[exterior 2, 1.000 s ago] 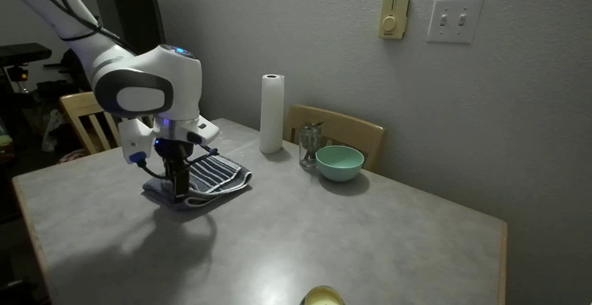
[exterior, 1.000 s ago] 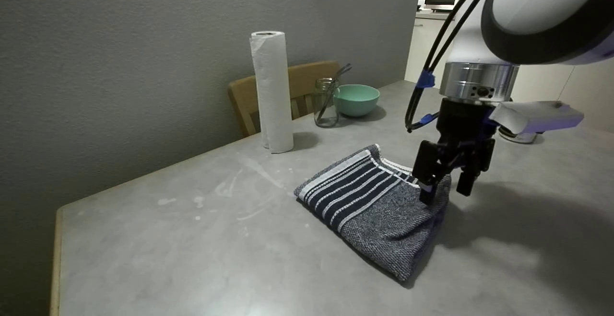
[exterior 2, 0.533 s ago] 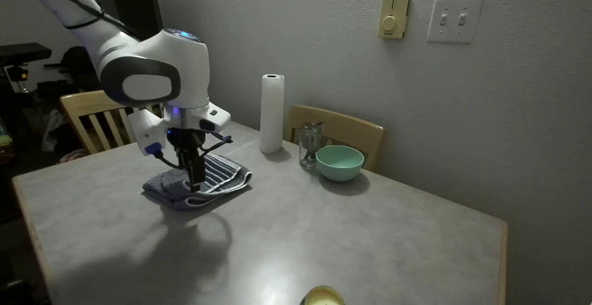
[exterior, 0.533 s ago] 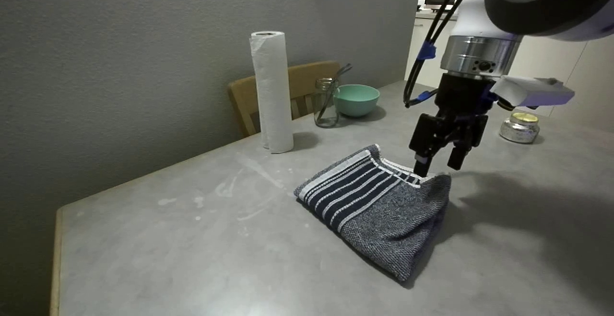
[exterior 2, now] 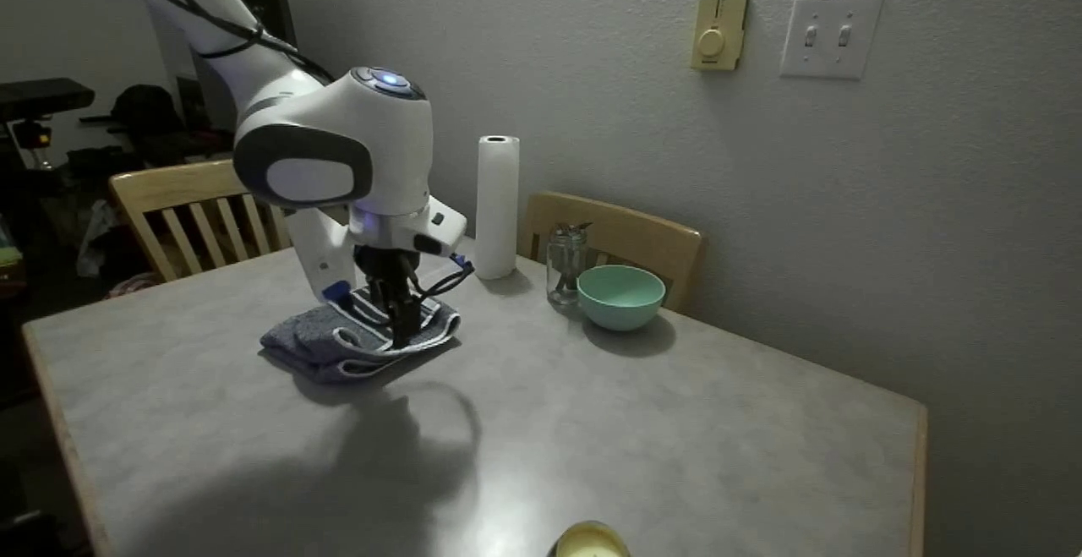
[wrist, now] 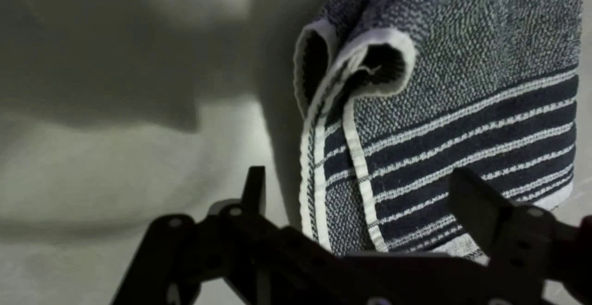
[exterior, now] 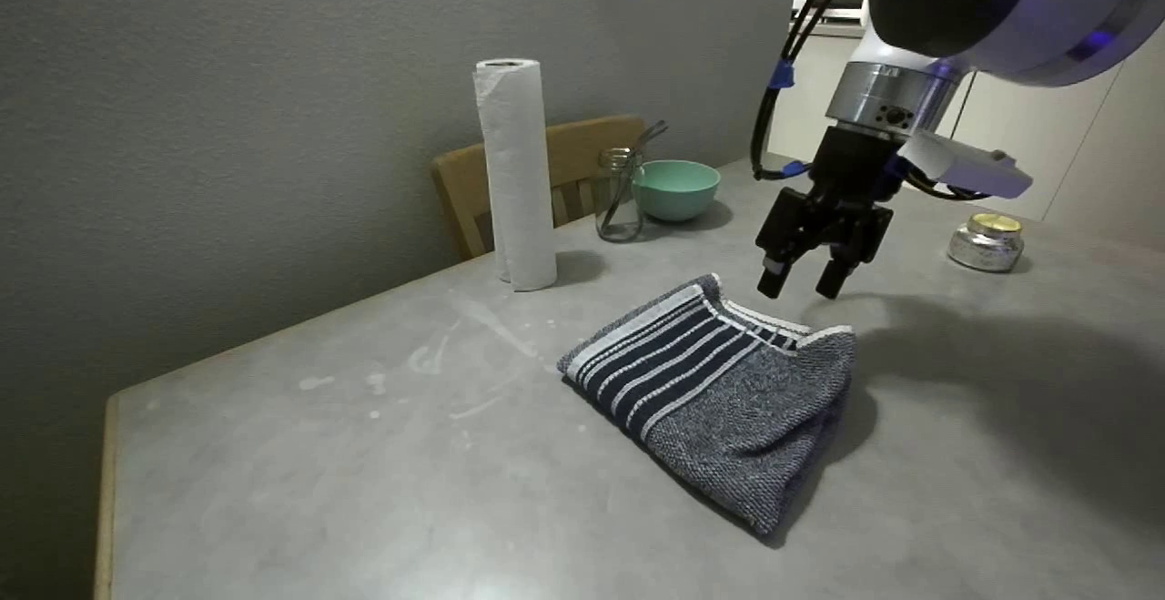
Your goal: Unfold the cloth on the table
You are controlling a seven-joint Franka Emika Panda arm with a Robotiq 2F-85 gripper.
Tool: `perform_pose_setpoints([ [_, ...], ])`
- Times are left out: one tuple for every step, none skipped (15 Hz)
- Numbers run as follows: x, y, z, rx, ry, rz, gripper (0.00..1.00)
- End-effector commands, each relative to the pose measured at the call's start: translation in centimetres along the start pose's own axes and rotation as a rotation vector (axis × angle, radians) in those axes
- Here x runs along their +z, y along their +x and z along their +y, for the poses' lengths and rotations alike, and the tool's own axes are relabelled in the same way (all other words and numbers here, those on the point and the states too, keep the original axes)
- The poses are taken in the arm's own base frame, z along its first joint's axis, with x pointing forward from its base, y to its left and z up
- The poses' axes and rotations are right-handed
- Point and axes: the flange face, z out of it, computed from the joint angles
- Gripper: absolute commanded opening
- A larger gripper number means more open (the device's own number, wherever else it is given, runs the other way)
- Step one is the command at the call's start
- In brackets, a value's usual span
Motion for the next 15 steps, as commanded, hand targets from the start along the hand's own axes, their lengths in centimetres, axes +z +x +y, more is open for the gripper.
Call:
perform_pose_setpoints([
  [2.3, 1.7, -0.4, -0.021, 0.048, -0.004, 1.00],
  [3.1, 1.9, -0.7, -0.030, 0.050, -0.007, 1.00],
  [3.8, 2.1, -0.9, -0.038, 0.057, -0.017, 1.00],
  [4.6, 2.2, -1.1, -0.045, 0.059, -0.023, 1.00],
  [5.1, 2.3, -1.3, -0.048, 0.063, -0.031, 1.00],
  [5.6, 2.5, -1.2, -0.051, 0.062, -0.036, 1.00],
  [6.1, 2.5, -1.1, -0.050, 0.059, -0.040, 1.00],
  [6.3, 2.7, -0.9, -0.047, 0.058, -0.043, 1.00],
  [6.5, 2.7, -0.6, -0.043, 0.056, -0.043, 1.00],
  [6.6, 2.8, -0.3, -0.040, 0.051, -0.044, 1.00],
  [6.6, 2.9, 0.0, -0.039, 0.039, -0.045, 1.00],
  [6.3, 3.0, 0.2, -0.043, 0.029, -0.041, 1.00],
  [5.9, 3.0, 0.3, -0.047, 0.018, -0.037, 1.00],
  [5.4, 3.1, 0.4, -0.059, 0.008, -0.030, 1.00],
  [5.0, 3.2, 0.4, -0.067, 0.002, -0.025, 1.00],
])
